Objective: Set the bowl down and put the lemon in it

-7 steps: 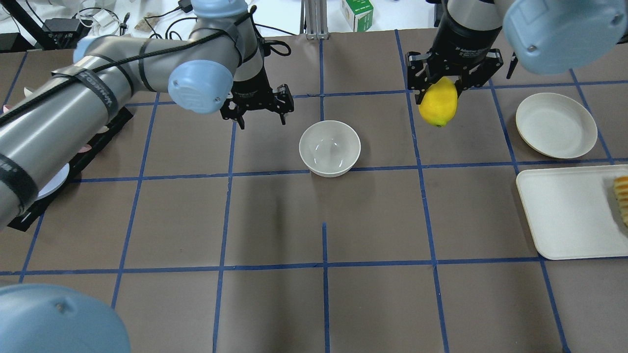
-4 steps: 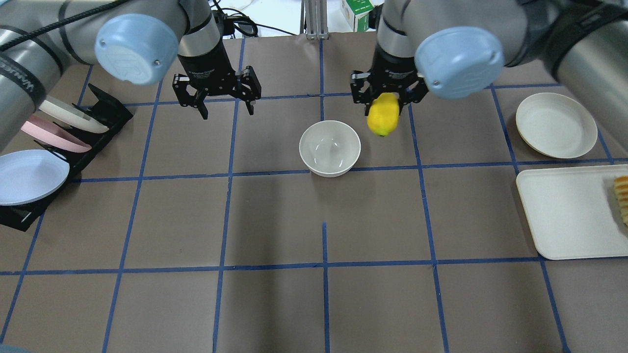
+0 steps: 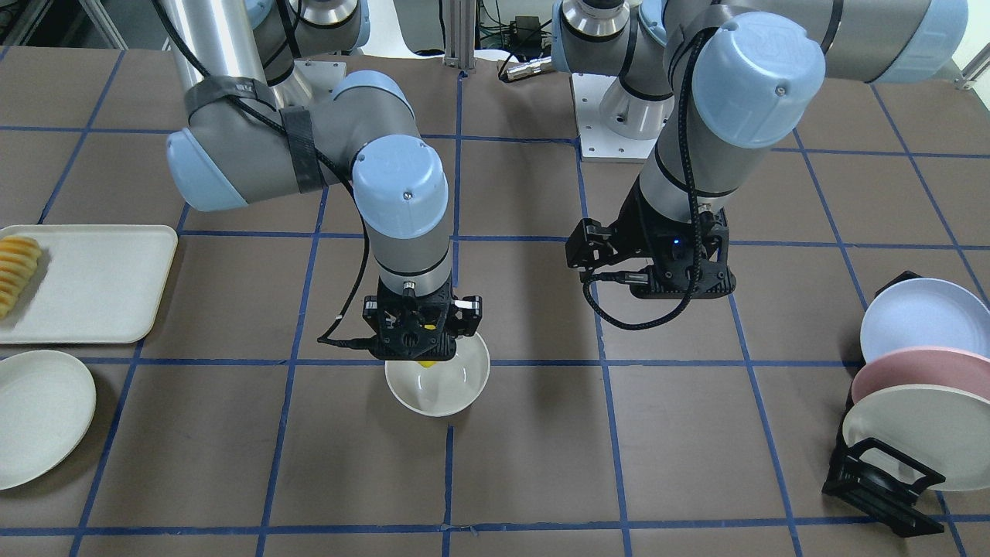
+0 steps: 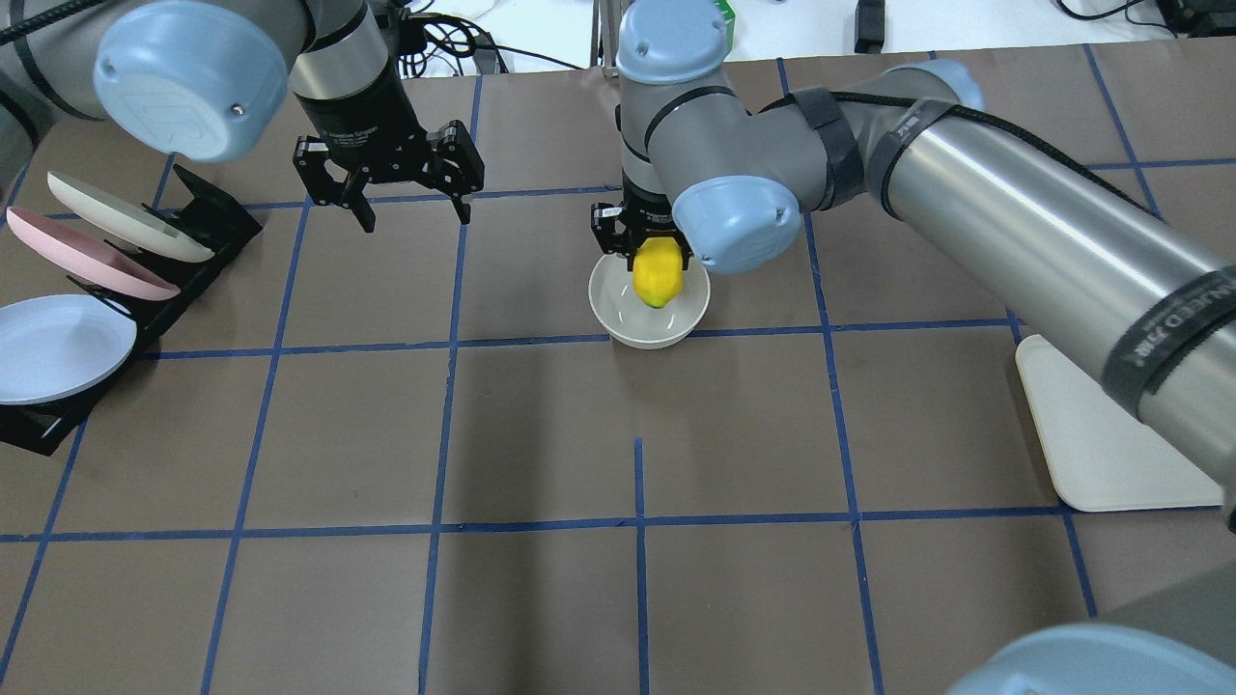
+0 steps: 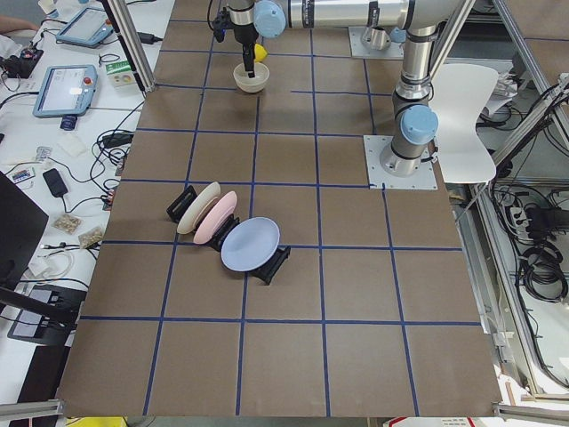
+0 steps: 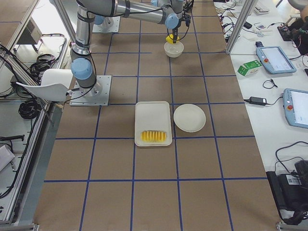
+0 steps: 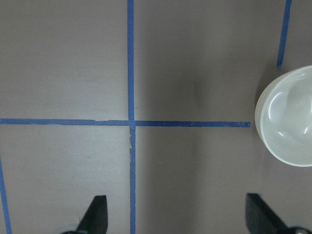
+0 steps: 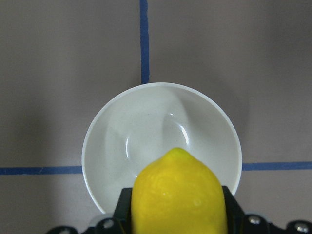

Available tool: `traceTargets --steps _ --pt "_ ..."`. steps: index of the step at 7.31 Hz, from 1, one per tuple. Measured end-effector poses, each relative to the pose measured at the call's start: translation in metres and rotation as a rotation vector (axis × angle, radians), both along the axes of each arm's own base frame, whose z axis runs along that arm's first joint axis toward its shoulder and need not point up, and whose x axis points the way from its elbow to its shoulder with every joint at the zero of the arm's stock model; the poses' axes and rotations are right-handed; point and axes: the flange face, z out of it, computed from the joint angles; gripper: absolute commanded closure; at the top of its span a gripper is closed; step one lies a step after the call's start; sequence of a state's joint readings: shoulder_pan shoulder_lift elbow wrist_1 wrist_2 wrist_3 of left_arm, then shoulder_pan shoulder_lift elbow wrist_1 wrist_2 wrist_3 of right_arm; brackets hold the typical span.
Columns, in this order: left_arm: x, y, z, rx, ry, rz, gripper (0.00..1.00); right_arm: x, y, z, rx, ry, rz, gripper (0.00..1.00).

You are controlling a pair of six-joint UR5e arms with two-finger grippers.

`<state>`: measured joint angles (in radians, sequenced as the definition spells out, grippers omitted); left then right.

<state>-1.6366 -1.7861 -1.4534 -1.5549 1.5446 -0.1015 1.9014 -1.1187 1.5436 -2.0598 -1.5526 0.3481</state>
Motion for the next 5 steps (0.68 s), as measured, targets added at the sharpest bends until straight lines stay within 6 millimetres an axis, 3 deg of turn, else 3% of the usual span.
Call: traceTargets --steps 1,2,3,4,5 --pt "0.005 0.004 0.002 0.014 -0.001 0.008 0.0 0.001 0.001 -0.031 -0.019 -0.009 0.002 0.86" --pt "0.01 0.007 0.003 0.03 -0.002 0.017 0.0 0.0 0.005 -0.058 -0.038 -0.018 0.006 0.78" --pt "0.012 0.008 0.0 0.048 -0.003 0.024 0.0 -0.002 0.011 -0.074 -0.045 -0.02 0.007 0.11" --pt "0.013 0.006 -0.005 0.062 -0.003 0.027 0.0 -0.003 0.013 -0.08 -0.047 -0.018 0.005 0.0" --pt "0.013 0.003 -0.011 0.071 -0.003 0.028 0.0 -0.003 0.012 -0.08 -0.052 -0.018 0.002 0.0"
